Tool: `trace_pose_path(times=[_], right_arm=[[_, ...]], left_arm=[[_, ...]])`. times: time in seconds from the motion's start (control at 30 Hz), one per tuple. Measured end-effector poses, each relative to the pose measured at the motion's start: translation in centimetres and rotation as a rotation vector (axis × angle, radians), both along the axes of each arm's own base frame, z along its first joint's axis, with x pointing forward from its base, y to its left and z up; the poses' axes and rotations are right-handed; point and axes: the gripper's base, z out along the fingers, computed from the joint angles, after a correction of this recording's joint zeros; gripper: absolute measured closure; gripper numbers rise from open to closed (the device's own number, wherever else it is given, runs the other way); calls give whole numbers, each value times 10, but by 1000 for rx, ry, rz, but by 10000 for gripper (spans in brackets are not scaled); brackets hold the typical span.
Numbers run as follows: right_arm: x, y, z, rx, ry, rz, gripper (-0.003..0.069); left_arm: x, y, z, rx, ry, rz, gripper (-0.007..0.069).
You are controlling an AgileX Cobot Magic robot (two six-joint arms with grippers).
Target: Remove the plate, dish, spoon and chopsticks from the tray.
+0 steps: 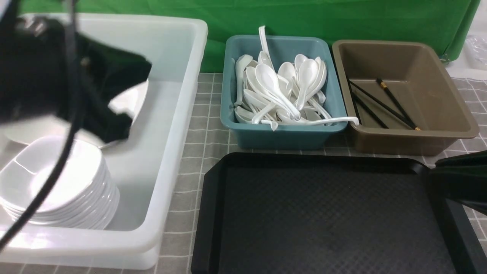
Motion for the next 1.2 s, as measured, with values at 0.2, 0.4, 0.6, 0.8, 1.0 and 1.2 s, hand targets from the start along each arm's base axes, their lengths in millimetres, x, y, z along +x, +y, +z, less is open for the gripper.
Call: trace_pose_path(times=[0.2, 0.4, 0.6, 0.8, 1.0, 1.2], right_arm=[[0, 0, 0, 14, 17, -17, 549], [0, 0, 0, 17, 19, -19, 536], [0, 0, 0, 17, 20, -19, 531], [0, -1, 0, 19, 22, -25, 519], [7, -20, 1, 45, -17, -127, 586], [0, -55, -39, 18, -143, -230, 641]], left_arm=[[-43, 23, -43, -91, -126, 86, 624], [-65, 39, -79, -135, -208, 163, 624], [-65, 40, -119, -84, -115, 169, 624], [-69, 42, -160, -27, -8, 170, 624], [-71, 46, -175, -24, -14, 207, 623], [-72, 49, -183, -25, -32, 238, 623]])
